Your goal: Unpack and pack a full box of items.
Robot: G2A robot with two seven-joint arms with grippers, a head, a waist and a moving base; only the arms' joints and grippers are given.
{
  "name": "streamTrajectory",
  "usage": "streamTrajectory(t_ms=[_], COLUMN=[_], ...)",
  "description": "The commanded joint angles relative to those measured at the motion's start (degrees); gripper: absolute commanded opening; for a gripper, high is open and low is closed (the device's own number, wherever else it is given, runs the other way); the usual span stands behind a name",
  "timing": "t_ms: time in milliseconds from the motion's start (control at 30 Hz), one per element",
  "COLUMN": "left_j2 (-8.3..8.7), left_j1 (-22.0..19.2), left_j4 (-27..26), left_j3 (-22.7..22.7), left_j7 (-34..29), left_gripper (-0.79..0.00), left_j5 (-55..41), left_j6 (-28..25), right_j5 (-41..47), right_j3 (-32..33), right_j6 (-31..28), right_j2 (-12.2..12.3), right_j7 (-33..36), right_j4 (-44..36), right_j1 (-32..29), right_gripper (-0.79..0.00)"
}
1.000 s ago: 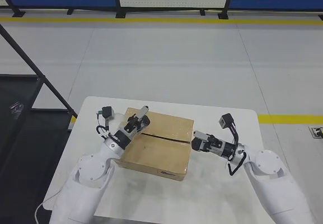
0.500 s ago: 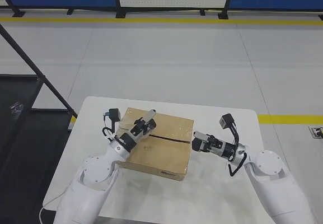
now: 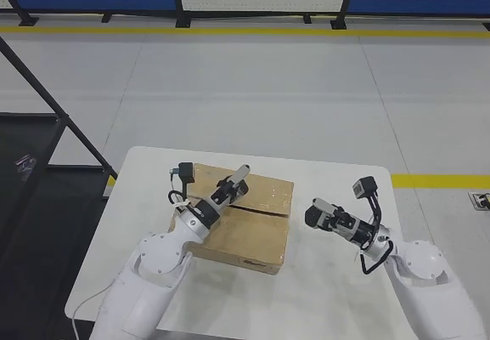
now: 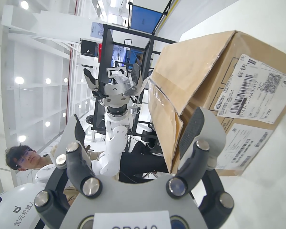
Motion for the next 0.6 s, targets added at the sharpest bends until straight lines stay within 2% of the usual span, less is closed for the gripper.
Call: streamTrajectory(t_ms=[0, 300, 567], left_j2=[-0.27, -1.47, -2.46], left_j1=[-0.61, -2.7, -4.19], left_j4=[0.84, 3.22, 5.06], left_j3=[0.61, 3.14, 4.98], left_j7=[0.43, 1.45, 1.97], left_gripper=[0.0, 0.0, 0.0], left_j5=[0.06, 0.23, 0.83], left_j6=[0.06, 0.0, -0.08], right_j5=[0.34, 1.78, 2.4], right_j3=[1.35, 5.21, 6.7], right_j6=[-0.19, -1.04, -1.38], right_j2=[0.29, 1.14, 1.58], right_j7=[0.0, -0.1, 0.33], right_j4=[-0.71, -2.37, -2.65], right_j1=[-1.34, -5.38, -6.59], right_gripper=[0.0, 0.0, 0.0])
